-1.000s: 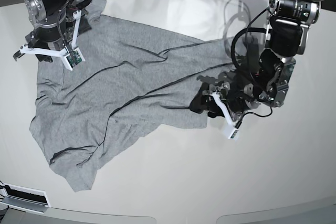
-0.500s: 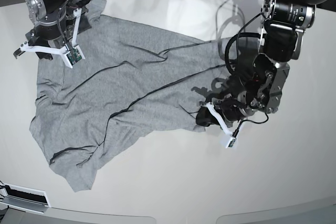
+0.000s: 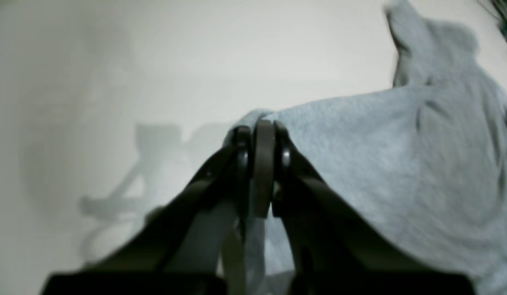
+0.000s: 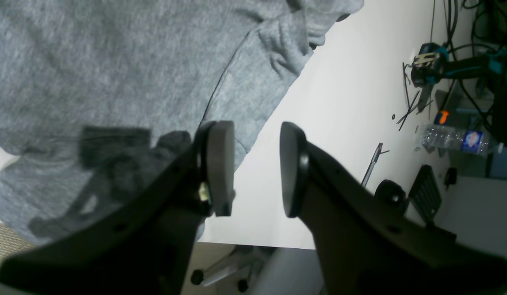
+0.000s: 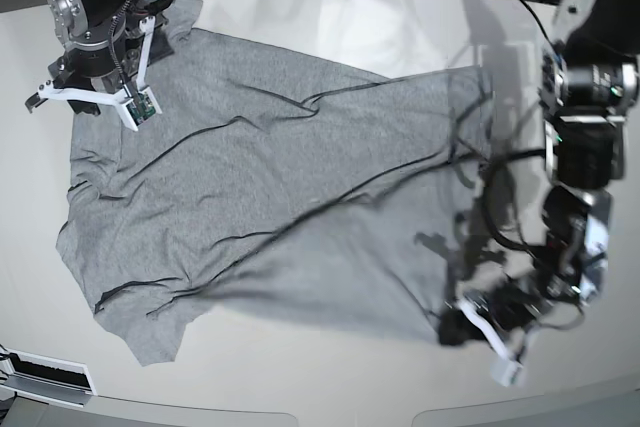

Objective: Layout the t-shirt on the table in an organized manner, then fold the t-shirt properly
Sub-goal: 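Grasp the shirt edge with the left gripper and pull it outward, then move both grippers to the shirt's collar edge and grasp it, then pull the collar edge with both grippers to smooth the shirt flat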

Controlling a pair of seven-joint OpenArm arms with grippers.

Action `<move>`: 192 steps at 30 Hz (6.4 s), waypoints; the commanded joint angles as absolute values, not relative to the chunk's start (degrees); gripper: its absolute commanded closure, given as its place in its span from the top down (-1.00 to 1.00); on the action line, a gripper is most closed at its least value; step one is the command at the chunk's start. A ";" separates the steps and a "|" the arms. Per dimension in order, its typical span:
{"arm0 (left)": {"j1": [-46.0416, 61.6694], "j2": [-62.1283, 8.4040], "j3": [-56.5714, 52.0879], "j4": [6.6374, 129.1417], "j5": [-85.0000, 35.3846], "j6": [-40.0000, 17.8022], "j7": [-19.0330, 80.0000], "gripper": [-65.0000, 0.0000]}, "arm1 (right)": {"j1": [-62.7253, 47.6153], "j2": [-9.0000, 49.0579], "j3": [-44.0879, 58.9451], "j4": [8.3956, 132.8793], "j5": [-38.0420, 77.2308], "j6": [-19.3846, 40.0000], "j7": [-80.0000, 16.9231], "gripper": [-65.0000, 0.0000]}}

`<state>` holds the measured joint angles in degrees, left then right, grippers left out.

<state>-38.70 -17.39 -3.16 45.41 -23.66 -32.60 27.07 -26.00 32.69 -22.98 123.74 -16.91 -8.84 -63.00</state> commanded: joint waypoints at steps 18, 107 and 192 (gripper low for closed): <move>-42.61 -27.88 -3.55 46.50 -22.37 -29.69 19.22 -0.74 | -25.87 33.39 -22.65 124.62 -18.02 -9.21 -62.57 -0.35; -9.58 -27.31 13.17 68.01 -26.37 -40.00 29.52 -1.00 | -9.87 8.84 -22.50 100.68 22.02 31.51 -45.76 -1.00; 2.37 -28.67 13.17 80.88 -37.78 -40.00 42.37 -1.00 | -11.40 13.89 -41.95 98.39 7.31 15.53 -44.71 -1.00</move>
<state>2.98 -28.08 13.50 80.03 -36.58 -39.51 43.20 -11.79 14.04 -42.17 97.41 7.03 15.44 -45.78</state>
